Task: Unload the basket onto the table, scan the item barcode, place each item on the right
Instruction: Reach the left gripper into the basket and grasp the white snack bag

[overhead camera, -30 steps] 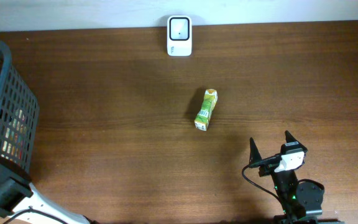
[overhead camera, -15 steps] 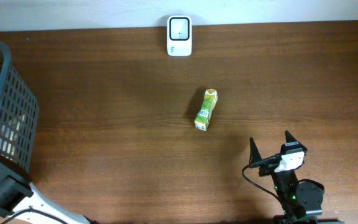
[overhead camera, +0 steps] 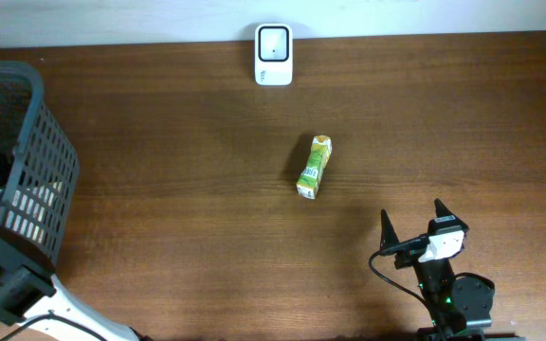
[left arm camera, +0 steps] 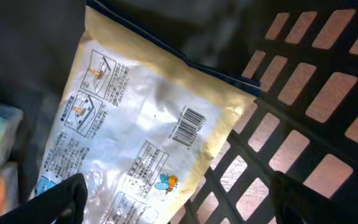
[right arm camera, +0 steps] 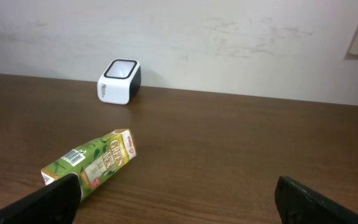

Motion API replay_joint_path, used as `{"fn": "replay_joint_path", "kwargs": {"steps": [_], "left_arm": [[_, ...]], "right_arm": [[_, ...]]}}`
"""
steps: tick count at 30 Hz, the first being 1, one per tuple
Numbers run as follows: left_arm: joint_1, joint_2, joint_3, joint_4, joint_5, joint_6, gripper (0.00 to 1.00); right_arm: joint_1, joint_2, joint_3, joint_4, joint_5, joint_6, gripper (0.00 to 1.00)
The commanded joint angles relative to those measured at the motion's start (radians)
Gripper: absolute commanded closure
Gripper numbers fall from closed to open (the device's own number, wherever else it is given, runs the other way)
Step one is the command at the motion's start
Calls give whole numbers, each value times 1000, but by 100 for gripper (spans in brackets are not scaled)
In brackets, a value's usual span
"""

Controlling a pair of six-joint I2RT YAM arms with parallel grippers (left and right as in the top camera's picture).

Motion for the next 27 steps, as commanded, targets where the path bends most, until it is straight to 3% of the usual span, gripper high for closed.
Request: {"fn": "replay_joint_path", "kwargs": {"steps": [1, 10, 12, 20, 27], "left_arm": [[-6, 7, 5, 15, 35, 27, 8], [-6, 16, -246, 294, -8, 27, 2], [-6, 20, -280, 348, -77, 27, 1], [-6, 26, -381, 498, -103, 27, 1], [-6, 87, -382, 523, -105, 27, 1]], "right_arm": [[8, -6, -7, -2, 1, 2, 1], [8, -6, -7, -2, 1, 2, 1], [8, -6, -7, -2, 1, 2, 1], [8, -6, -7, -2, 1, 2, 1], [8, -6, -7, -2, 1, 2, 1]]}}
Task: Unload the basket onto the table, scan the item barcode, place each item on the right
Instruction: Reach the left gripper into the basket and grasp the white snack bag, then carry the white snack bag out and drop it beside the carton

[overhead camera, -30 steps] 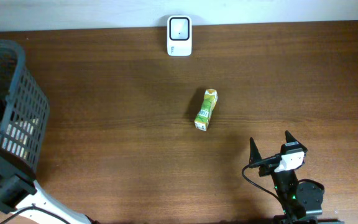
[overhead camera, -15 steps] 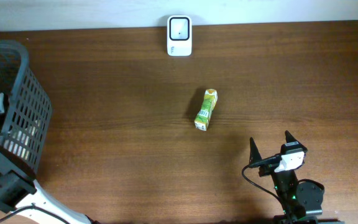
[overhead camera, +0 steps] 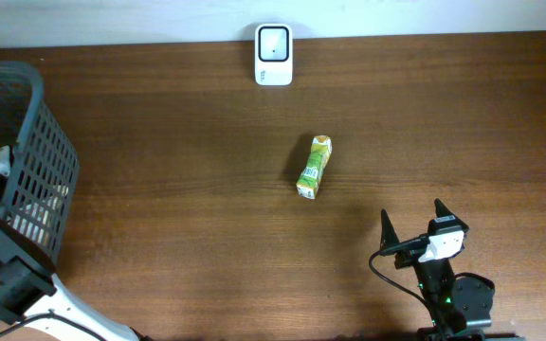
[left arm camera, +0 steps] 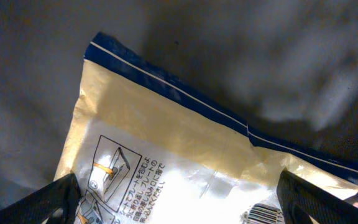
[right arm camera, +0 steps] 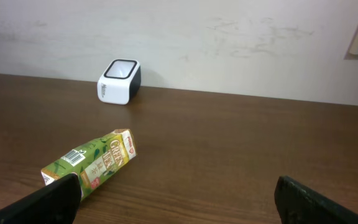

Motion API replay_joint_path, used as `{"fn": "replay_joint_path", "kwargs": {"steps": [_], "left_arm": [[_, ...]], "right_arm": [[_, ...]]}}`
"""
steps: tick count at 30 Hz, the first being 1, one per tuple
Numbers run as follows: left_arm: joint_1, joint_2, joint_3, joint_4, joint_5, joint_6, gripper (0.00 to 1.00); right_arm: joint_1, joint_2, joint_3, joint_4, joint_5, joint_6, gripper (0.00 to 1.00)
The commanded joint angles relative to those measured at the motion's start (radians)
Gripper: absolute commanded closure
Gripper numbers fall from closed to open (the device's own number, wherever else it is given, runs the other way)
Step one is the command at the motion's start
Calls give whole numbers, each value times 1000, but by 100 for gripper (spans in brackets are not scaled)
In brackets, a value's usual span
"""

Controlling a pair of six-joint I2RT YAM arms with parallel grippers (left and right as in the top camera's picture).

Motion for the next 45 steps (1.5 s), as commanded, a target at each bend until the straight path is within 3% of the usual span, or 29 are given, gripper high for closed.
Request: {"fn": "replay_joint_path", "kwargs": {"steps": [1, 2, 4, 5, 7, 9, 12, 15, 17, 22, 25, 28, 30, 32, 35, 36, 37, 39, 42, 45], "left_arm": [[-1, 96, -28, 6, -15, 12, 1], [-1, 114, -28, 5, -15, 12, 3], [-1, 129, -28, 3, -15, 12, 48], [-1, 129, -28, 6, -15, 12, 65], [-1, 129, -27, 6, -15, 12, 86], [-1, 129, -23, 5, -14, 11, 100], [-5, 129, 54, -34, -6, -84, 100], [-11, 129, 307, -202, 96, -105, 100], [-14, 129, 554, -325, 138, -197, 100], [-26, 129, 1151, -553, 275, -282, 100], [-53, 111, 1473, -617, 457, -290, 100], [-157, 25, 1472, -624, 604, -292, 100], [-239, 23, 1472, -661, 634, -291, 100], [-335, 23, 1472, -739, 632, -212, 100], [-510, 24, 1446, -738, 559, -178, 100], [-639, 24, 1392, -738, 408, -178, 100], [-683, 24, 1357, -738, 355, -171, 100], [-819, 24, 1187, -738, 245, -135, 100], [-949, 24, 880, -702, 228, -59, 100], [-1046, 24, 504, -472, 199, -51, 100]], "right_arm": [[8, -6, -7, -2, 1, 1, 1], [8, -6, -7, -2, 1, 1, 1], [8, -6, -7, -2, 1, 1, 1], [8, -6, -7, -2, 1, 1, 1], [8, -6, -7, -2, 1, 1, 1], [8, -6, -7, -2, 1, 1, 1], [8, -6, -7, -2, 1, 1, 1], [8, -6, -7, -2, 1, 1, 1], [8, -6, -7, -2, 1, 1, 1], [8, -6, -7, -2, 1, 1, 1], [8, -6, -7, -2, 1, 1, 1], [8, -6, -7, -2, 1, 1, 1], [8, -6, -7, -2, 1, 1, 1], [8, -6, -7, -2, 1, 1, 1], [8, -6, -7, -2, 1, 1, 1], [8, -6, -7, -2, 1, 1, 1], [8, -6, -7, -2, 1, 1, 1], [8, -6, -7, -2, 1, 1, 1], [8, -6, -7, -2, 1, 1, 1], [8, -6, -7, -2, 1, 1, 1]]}}
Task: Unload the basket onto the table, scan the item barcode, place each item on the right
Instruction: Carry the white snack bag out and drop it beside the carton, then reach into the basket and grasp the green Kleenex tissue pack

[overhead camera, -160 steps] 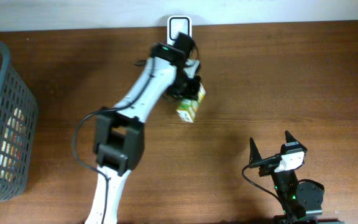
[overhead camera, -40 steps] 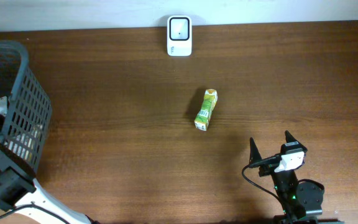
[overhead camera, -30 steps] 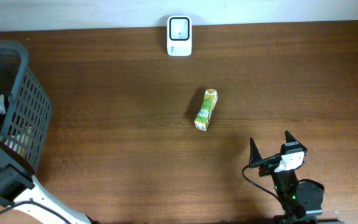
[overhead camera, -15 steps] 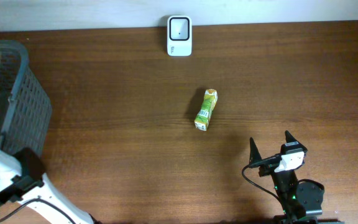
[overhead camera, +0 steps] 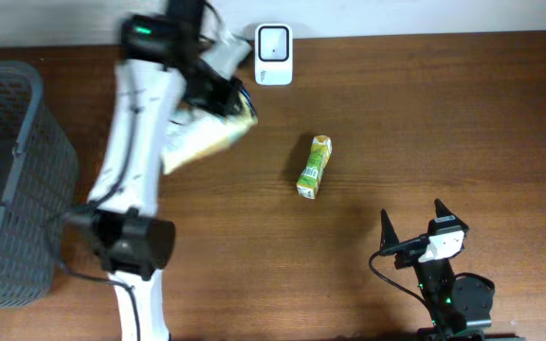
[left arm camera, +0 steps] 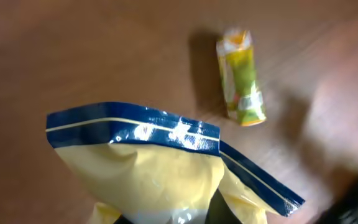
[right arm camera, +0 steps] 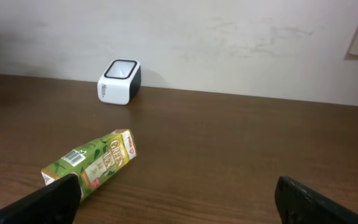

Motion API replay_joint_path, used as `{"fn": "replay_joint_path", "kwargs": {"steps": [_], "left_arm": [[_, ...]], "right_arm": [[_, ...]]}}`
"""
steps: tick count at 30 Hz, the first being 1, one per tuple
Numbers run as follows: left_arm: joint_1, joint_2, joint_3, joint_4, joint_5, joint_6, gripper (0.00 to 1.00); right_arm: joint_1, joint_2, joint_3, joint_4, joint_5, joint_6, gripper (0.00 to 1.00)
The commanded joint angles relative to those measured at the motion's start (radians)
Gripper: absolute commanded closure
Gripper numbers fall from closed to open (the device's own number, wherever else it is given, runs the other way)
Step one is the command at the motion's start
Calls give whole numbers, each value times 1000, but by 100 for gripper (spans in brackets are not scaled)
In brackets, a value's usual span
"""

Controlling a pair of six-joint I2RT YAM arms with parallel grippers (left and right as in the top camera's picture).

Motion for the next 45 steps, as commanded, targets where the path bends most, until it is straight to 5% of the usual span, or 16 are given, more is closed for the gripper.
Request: {"fn": "replay_joint_path", "kwargs": {"steps": [1, 3, 6, 8, 10, 19, 24, 29, 32, 39, 45], "left_arm": [[-81, -4, -356, 194, -67, 41, 100], [-94, -4, -510, 322, -66, 29, 96], [-94, -4, -588, 401, -65, 18, 74], [-94, -7, -581, 416, -55, 10, 46], [-92, -10, -538, 416, -24, 6, 0], [-6, -81, 8, 186, -24, -46, 1], [201, -159, 309, -26, -70, -134, 1], [508, -271, 319, -51, -149, -328, 2], [682, -278, 319, -98, -354, -457, 1], [898, -232, 195, -94, -478, -569, 1], [966, -179, -140, 68, -480, -568, 1]], "right_arm": [[8, -6, -7, -2, 1, 1, 1], [8, -6, -7, -2, 1, 1, 1], [8, -6, -7, -2, 1, 1, 1], [8, -6, -7, -2, 1, 1, 1], [8, -6, -7, -2, 1, 1, 1], [8, -6, -7, -2, 1, 1, 2], [8, -6, -7, -2, 1, 1, 2], [8, -6, -7, -2, 1, 1, 1], [8, -6, -7, -1, 1, 1, 1], [8, -6, -7, -2, 1, 1, 1], [8, -6, -7, -2, 1, 1, 1]]}}
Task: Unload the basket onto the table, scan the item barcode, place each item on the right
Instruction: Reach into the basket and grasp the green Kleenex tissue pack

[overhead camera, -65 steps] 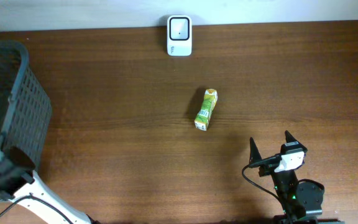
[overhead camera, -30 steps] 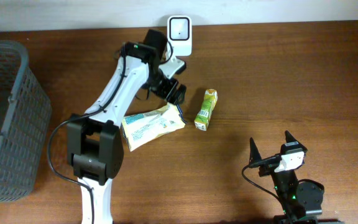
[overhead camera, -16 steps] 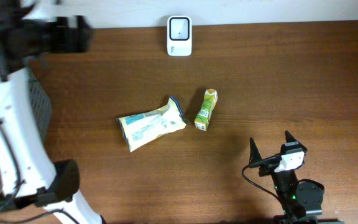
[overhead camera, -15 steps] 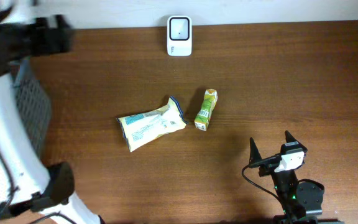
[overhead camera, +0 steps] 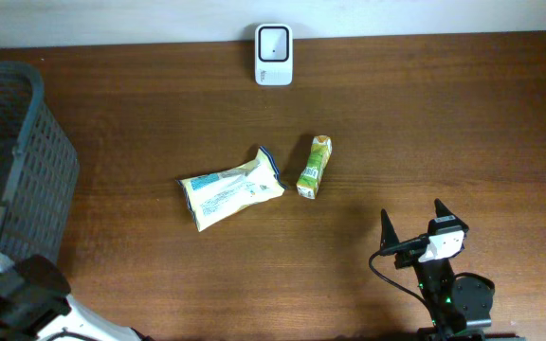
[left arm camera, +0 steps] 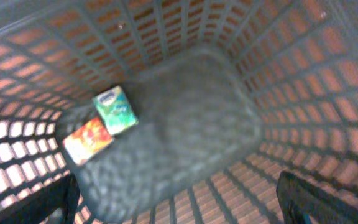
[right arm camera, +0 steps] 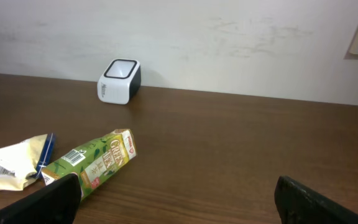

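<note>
A yellow snack bag with a blue edge (overhead camera: 230,189) lies flat on the table, just left of a green tea carton (overhead camera: 314,167). The white scanner (overhead camera: 273,43) stands at the far edge. In the right wrist view the bag (right arm camera: 11,165), the carton (right arm camera: 89,165) and the scanner (right arm camera: 119,81) all show. My left gripper (left arm camera: 179,205) is open and empty, looking down into the grey basket (left arm camera: 241,74). My right gripper (right arm camera: 179,205) stands open and empty near the front edge, right of the carton.
The dark mesh basket (overhead camera: 27,142) fills the left end of the table. On its floor lie a small green box (left arm camera: 115,110) and an orange-red packet (left arm camera: 87,140). A pale wall runs behind the scanner.
The yellow bag was held up in my left gripper near the scanner; now it lies on the table left of the carton. My left gripper is open over the basket. The right arm is unmoved.
My left gripper was open in the basket over the yellow bag, then closer to it. Then it held the bag up beside the scanner. Now the bag rests on the table by the carton and the gripper is back above the basket, empty.
</note>
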Motion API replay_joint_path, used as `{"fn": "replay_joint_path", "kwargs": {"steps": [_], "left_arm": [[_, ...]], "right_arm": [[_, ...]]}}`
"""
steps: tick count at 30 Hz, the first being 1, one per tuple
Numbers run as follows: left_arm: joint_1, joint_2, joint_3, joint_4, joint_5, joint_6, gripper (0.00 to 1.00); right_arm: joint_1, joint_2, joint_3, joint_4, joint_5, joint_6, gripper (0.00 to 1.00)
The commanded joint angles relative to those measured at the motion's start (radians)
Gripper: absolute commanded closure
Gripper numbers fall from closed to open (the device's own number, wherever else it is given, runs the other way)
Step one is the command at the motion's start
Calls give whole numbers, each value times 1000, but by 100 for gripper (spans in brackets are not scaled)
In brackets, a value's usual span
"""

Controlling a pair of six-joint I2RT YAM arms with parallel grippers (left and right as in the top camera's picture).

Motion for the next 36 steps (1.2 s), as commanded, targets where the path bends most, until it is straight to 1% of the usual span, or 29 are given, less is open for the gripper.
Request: {"fn": "replay_joint_path", "kwargs": {"steps": [1, 2, 4, 5, 7, 10, 12, 14, 15, 20, 23, 27, 29, 32, 34, 36], "left_arm": [[37, 30, -215, 108, -23, -14, 1], [54, 30, -311, 177, -34, -11, 1], [80, 30, -431, 274, -47, -8, 1], [97, 31, -521, 352, -47, 1, 1], [113, 31, -644, 486, -47, 49, 1], [117, 31, -779, 684, -51, 146, 1], [117, 31, -816, 770, -52, 146, 1], [117, 32, -820, 793, -81, 146, 1], [117, 33, -820, 806, -121, 146, 1], [118, 65, -820, 789, -208, 142, 2], [117, 110, -820, 779, -215, 142, 3], [119, 140, -820, 771, -219, 146, 2], [119, 160, -820, 771, -251, 146, 2], [124, 173, -820, 772, -256, 146, 4], [124, 176, -820, 773, -256, 146, 16], [124, 177, -820, 779, -256, 146, 48]], "right_arm": [[8, -6, -7, -2, 1, 1, 1], [8, -6, -7, -2, 1, 1, 1], [8, -6, -7, -2, 1, 1, 1], [8, -6, -7, -2, 1, 1, 1], [8, -6, -7, -2, 1, 1, 1], [8, -6, -7, -2, 1, 1, 1], [8, -6, -7, -2, 1, 1, 1], [8, -6, -7, -2, 1, 1, 1], [8, -6, -7, -2, 1, 1, 1], [8, -6, -7, -2, 1, 1, 1], [8, -6, -7, -2, 1, 1, 1], [8, -6, -7, -2, 1, 1, 1], [8, -6, -7, -2, 1, 1, 1], [8, -6, -7, -2, 1, 1, 1], [8, -6, -7, -2, 1, 1, 1], [8, -6, -7, -2, 1, 1, 1]]}}
